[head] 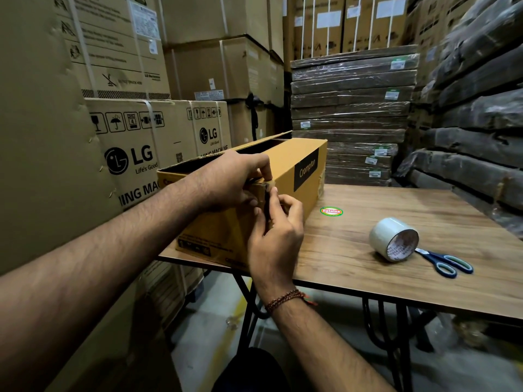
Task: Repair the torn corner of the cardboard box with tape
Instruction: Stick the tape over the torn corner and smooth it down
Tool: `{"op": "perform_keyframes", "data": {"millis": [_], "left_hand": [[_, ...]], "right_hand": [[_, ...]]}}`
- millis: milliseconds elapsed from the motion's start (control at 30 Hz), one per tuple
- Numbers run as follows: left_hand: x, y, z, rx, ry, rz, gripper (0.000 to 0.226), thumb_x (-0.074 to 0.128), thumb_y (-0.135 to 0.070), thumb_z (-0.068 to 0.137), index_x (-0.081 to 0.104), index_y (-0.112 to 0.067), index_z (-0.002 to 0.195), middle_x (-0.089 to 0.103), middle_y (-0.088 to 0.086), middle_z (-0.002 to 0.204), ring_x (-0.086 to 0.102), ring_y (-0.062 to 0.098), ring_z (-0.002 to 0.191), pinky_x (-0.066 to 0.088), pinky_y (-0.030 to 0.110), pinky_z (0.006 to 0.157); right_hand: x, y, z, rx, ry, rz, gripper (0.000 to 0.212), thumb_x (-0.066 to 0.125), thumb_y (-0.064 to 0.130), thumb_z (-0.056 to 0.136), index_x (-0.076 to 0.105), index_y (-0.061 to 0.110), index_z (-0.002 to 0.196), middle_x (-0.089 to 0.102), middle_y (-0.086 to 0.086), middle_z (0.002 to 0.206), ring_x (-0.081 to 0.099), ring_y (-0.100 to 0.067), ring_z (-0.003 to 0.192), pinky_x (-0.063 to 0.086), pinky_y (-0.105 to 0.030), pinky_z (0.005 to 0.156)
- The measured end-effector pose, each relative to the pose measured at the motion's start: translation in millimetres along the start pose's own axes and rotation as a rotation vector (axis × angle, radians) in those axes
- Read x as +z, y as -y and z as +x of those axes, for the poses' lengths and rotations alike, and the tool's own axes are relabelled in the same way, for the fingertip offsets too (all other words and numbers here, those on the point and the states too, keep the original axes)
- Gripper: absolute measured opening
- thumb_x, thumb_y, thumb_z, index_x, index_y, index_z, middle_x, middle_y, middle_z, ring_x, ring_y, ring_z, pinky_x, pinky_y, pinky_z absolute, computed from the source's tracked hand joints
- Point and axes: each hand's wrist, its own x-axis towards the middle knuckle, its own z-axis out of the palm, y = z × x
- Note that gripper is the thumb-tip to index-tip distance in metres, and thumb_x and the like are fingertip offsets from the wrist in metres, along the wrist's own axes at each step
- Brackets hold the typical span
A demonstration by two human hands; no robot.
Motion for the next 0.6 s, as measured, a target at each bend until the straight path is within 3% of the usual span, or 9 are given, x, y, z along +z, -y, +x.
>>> {"op": "perform_keyframes", "data": {"millis": [167,433,600], "left_hand": [[0,0,0,-0.007,0.009,-0.012,0.051,0.080,-0.008,0.085,0.060,-0.025,0.129,0.068,0.000,0.130,0.065,0.019,0.125,0.060,0.032,0.091],[-2,1,0,-0.021,0.014,-0.016,0.052,0.077,-0.004,0.087,0.060,-0.027,0.131,0.067,0.001,0.131,0.065,0.019,0.125,0.057,0.025,0.084],[-4,-1,0,-0.035,0.027,-0.039,0.054,0.081,-0.007,0.084,0.059,-0.029,0.129,0.068,-0.002,0.127,0.066,0.016,0.120,0.055,0.018,0.075]], "right_hand": [[-2,-3,2,0.001,0.000,0.028,0.052,0.076,0.006,0.094,0.067,0.006,0.144,0.063,-0.008,0.121,0.063,-0.021,0.113,0.045,-0.014,0.099],[-6,-8,9,0.023,0.011,0.072,0.051,0.084,0.008,0.088,0.071,0.007,0.137,0.066,-0.004,0.121,0.065,-0.013,0.108,0.041,0.002,0.095],[-10,-12,10,0.030,0.054,0.094,0.070,0.093,0.010,0.077,0.066,0.009,0.141,0.062,-0.001,0.124,0.062,-0.008,0.106,0.047,-0.004,0.093]]}}
